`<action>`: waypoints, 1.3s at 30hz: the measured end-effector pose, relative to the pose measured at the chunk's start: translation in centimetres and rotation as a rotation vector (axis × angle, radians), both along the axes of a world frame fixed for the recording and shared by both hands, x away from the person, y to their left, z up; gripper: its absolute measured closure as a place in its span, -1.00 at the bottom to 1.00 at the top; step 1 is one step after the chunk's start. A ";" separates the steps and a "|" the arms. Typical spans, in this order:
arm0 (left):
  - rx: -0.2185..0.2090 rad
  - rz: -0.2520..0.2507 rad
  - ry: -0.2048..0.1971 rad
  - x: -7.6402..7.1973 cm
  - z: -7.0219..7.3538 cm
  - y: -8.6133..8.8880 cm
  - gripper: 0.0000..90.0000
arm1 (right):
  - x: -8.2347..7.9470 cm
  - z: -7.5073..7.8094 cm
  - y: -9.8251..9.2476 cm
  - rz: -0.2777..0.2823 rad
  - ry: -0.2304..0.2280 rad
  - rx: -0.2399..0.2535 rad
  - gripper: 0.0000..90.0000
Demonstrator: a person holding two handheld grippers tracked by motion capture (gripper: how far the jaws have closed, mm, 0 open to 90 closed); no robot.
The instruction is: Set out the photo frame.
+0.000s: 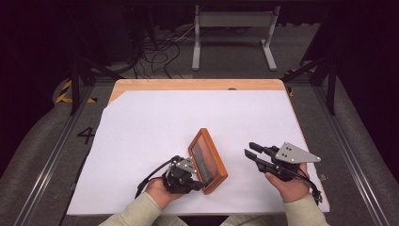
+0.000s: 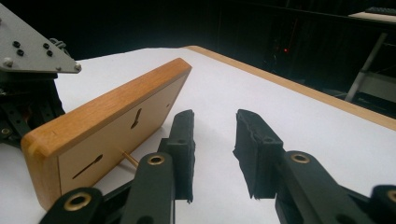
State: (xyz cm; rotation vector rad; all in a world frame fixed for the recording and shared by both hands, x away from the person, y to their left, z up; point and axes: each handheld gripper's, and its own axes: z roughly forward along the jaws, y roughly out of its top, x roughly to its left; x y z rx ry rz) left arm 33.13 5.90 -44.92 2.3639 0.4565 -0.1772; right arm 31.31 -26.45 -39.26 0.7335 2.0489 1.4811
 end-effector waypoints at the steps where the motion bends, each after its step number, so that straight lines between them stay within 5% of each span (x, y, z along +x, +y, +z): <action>1: 0.002 -0.002 -0.012 -0.2 0.0 -0.3 1.00 | 0.0 0.1 0.0 -0.002 -0.004 -0.005 0.50; 9: 0.003 -0.012 -0.033 -0.6 0.0 -1.6 0.99 | 0.0 0.5 0.0 -0.001 0.002 0.002 0.47; 13: -0.002 -0.015 -0.035 -0.7 0.0 -1.7 0.99 | 0.1 0.5 -0.1 -0.007 0.076 0.059 0.48; 16: -0.008 -0.010 -0.046 -0.6 0.1 -1.5 0.99 | 0.3 0.6 0.1 -0.005 0.099 0.051 0.43; 29: -0.122 0.097 -0.076 0.4 2.0 3.4 0.71 | 0.8 2.9 1.3 -0.009 0.217 0.045 0.26; 39: -0.248 0.235 -0.162 0.0 3.5 7.9 0.14 | 1.8 4.5 3.2 0.026 0.243 0.037 -0.02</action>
